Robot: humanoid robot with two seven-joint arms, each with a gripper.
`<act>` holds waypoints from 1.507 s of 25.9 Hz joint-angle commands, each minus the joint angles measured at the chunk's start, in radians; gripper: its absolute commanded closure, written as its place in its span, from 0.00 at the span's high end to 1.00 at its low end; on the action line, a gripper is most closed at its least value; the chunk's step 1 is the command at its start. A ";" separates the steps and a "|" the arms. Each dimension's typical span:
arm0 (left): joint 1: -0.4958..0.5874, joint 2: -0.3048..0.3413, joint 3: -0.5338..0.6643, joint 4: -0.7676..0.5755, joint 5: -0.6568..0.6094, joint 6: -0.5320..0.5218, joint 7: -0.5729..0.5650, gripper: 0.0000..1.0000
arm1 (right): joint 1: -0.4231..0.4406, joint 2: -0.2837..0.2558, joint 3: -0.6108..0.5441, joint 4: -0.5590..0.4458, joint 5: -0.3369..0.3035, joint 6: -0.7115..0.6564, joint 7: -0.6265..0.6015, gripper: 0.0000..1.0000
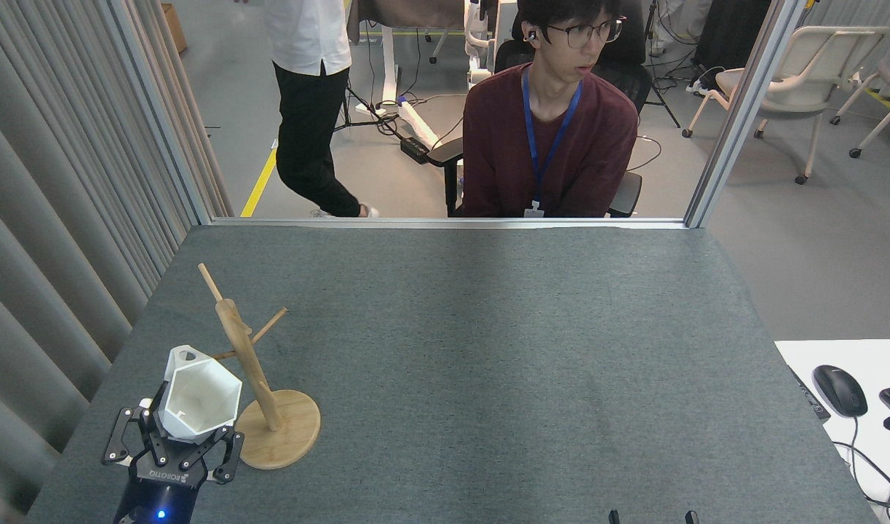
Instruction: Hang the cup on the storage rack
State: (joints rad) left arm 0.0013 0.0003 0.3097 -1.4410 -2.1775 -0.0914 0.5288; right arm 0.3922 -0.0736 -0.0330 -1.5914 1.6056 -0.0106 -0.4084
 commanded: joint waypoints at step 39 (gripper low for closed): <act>0.408 0.070 -0.041 -0.164 0.780 -0.384 -0.133 1.00 | 0.060 -0.017 0.005 -0.070 -0.004 -0.055 -0.027 0.99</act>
State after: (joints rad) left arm 0.3955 0.0632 0.2742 -1.5928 -1.4358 -0.4560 0.4153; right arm 0.4455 -0.0880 -0.0277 -1.6507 1.5999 -0.0552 -0.4263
